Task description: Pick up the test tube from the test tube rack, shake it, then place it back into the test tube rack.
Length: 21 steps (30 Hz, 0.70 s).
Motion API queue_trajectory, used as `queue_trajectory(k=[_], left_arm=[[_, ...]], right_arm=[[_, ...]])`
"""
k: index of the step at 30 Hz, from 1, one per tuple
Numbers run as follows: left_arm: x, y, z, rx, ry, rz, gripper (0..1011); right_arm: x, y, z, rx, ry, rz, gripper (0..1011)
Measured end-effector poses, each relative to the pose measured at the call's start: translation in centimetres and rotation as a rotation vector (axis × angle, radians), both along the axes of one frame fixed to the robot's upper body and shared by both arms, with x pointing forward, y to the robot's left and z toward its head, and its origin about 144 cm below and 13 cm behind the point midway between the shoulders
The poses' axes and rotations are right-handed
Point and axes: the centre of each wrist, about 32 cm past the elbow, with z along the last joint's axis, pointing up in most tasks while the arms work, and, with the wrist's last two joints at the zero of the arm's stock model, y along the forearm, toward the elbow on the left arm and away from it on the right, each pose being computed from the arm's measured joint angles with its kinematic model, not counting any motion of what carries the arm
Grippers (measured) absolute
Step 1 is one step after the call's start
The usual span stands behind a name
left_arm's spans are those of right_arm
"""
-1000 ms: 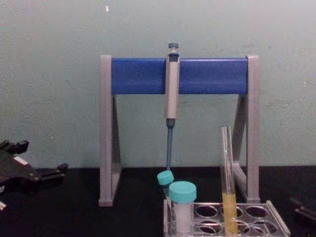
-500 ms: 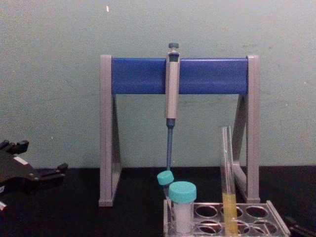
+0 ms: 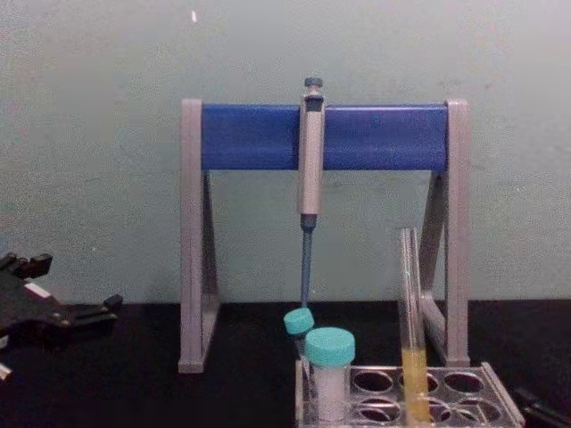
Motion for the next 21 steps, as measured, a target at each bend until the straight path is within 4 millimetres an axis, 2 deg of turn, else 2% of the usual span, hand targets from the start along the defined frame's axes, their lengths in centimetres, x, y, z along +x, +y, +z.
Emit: queue_trajectory(k=[21], left_arm=[[0.00,0.00,0.00,0.000,0.000,0.000,1010]], right_arm=[[-0.03,-0.02,0.03,0.001,-0.003,-0.001,1000]])
